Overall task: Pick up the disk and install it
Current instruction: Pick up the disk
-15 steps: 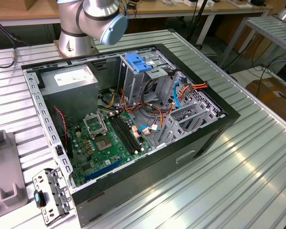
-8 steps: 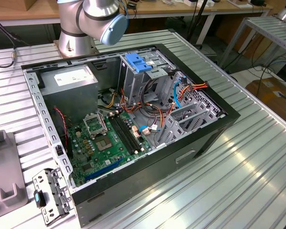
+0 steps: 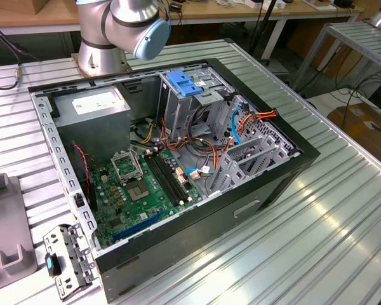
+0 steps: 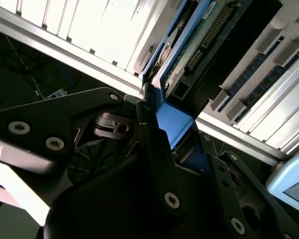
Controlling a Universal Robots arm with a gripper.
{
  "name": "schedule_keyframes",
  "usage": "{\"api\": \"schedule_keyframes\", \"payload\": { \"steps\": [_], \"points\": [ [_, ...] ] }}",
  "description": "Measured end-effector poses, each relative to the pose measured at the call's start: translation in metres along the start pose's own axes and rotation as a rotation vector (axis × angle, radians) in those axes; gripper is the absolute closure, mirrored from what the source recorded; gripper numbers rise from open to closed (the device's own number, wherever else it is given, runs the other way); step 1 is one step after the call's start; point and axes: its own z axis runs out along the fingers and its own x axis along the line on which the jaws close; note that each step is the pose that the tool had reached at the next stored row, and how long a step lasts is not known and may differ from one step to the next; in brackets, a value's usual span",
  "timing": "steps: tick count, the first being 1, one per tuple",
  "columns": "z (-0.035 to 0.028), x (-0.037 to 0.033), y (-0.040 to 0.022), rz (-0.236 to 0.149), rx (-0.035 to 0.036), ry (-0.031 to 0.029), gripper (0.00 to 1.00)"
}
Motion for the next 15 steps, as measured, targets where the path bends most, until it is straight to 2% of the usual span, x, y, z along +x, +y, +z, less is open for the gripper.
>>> {"api": "schedule_keyframes", "payload": {
  "steps": [15],
  "points": [
    [-0.0057, -0.0002, 0.0, 0.0, -0.0003, 0.0, 0.63]
  ]
}}
